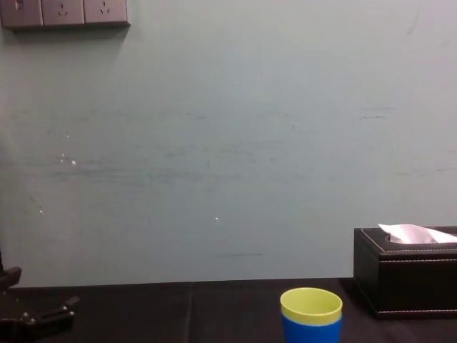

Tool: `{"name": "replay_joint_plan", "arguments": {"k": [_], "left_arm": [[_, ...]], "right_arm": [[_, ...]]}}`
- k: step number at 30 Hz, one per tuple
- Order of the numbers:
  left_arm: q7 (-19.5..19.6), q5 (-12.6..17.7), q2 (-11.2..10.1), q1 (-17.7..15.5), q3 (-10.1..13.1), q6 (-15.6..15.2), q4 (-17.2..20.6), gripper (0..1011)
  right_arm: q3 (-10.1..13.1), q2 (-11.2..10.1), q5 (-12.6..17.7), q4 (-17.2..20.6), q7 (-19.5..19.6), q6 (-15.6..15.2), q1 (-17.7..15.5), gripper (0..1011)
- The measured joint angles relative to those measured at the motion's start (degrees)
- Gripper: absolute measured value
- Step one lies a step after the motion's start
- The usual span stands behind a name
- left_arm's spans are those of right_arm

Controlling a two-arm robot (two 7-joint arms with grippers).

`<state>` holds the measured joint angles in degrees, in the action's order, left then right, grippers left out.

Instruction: Stack the three plastic cups sequentially using one hand.

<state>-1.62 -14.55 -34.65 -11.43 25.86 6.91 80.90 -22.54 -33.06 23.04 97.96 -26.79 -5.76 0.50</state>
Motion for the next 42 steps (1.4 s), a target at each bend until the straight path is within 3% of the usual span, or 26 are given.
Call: {"name": "replay_joint_plan", "arguments": {"k": [18,42], "left_arm": [[0.0,0.0,0.0,0.0,0.0,0.0,0.0,1010],[0.0,0.0,0.0,0.0,0.0,0.0,0.0,1010]], "right_arm": [[-2.23,1.82,-2.35,-2.82,-0.23,0.64,1.53,1004],[-4.72,4.86,-3.77,-6.79,-0.88,-0.81,5.26,1004]]}}
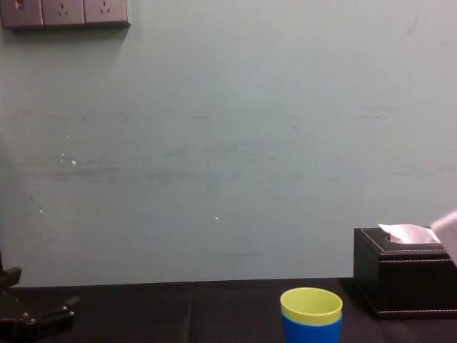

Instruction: Stack the three plastic cups sequentially using one hand.

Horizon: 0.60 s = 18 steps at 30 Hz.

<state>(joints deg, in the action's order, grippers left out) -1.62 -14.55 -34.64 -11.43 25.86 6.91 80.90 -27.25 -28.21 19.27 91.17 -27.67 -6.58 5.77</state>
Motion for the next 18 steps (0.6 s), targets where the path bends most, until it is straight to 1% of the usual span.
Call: {"name": "replay_joint_plan", "arguments": {"k": [18], "left_arm": [[0.0,0.0,0.0,0.0,0.0,0.0,0.0,1010]], "right_arm": [[-1.47,2.62,-0.91,-3.44,0.07,-0.58,2.8,1004]]}}
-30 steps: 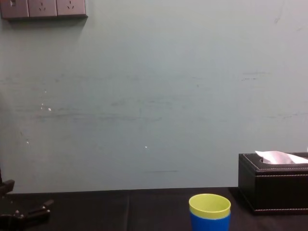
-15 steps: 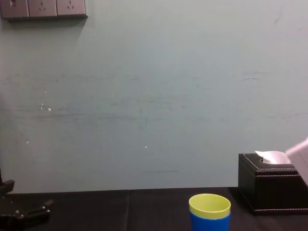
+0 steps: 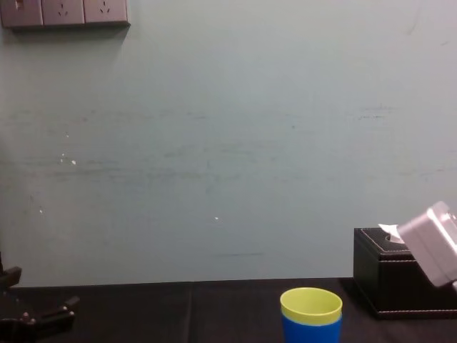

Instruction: Stack the three plastic cups sequentially using one hand.

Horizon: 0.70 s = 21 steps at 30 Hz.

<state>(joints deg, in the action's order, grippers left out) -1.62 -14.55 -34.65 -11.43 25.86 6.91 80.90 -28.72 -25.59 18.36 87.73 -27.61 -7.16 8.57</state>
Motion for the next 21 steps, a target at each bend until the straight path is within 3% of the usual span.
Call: {"name": "replay_joint_plan", "arguments": {"k": [21], "left_arm": [[0.0,0.0,0.0,0.0,0.0,0.0,0.0,1010]], "right_arm": [[-0.72,1.93,-0.34,-2.58,0.09,0.03,1.81,1004]]}}
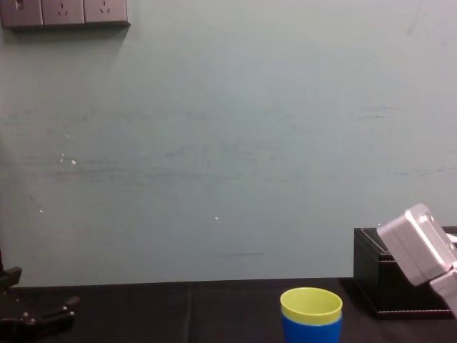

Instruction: Stack the three plastic cups sequentially using one hand.

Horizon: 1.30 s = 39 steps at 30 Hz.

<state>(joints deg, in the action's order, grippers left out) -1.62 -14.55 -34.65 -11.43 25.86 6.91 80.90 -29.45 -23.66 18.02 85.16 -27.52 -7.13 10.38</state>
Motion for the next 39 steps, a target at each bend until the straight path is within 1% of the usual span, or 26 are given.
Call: {"name": "replay_joint_plan", "arguments": {"k": [12,21,24,25,27,28,29,33,39], "left_arm": [[0.0,0.0,0.0,0.0,0.0,0.0,0.0,1010],[0.0,0.0,0.0,0.0,0.0,0.0,0.0,1010],[0.0,0.0,0.0,0.0,0.0,0.0,0.0,1010],[0.0,0.0,0.0,0.0,0.0,0.0,0.0,1010],[0.0,0.0,0.0,0.0,0.0,0.0,0.0,1010],[0.0,0.0,0.0,0.0,0.0,0.0,0.0,1010],[0.0,0.0,0.0,0.0,0.0,0.0,0.0,1010],[0.0,0.0,0.0,0.0,0.0,0.0,0.0,1010],[0.0,0.0,0.0,0.0,0.0,0.0,0.0,1010]], "right_arm": [[-0.34,0.45,-0.26,-0.26,0.01,0.13,0.8,1004],[-0.3,0.44,-0.25,-0.27,-0.01,0.13,0.77,1004],[-0.28,0.43,-0.24,-0.25,-0.02,0.14,0.74,967],[-0.28,0.42,-0.23,-0.26,-0.03,0.14,0.73,929],[-0.26,0.41,-0.21,-0.24,-0.03,0.15,0.72,886],[-0.26,0.41,-0.21,-0.24,-0.03,0.15,0.72,886],[-0.26,0.4,-0.21,-0.24,-0.03,0.16,0.71,838],[-0.24,0.4,-0.18,-0.23,-0.03,0.17,0.69,756],[-0.2,0.4,-0.14,-0.21,-0.03,0.17,0.66,752]]}}
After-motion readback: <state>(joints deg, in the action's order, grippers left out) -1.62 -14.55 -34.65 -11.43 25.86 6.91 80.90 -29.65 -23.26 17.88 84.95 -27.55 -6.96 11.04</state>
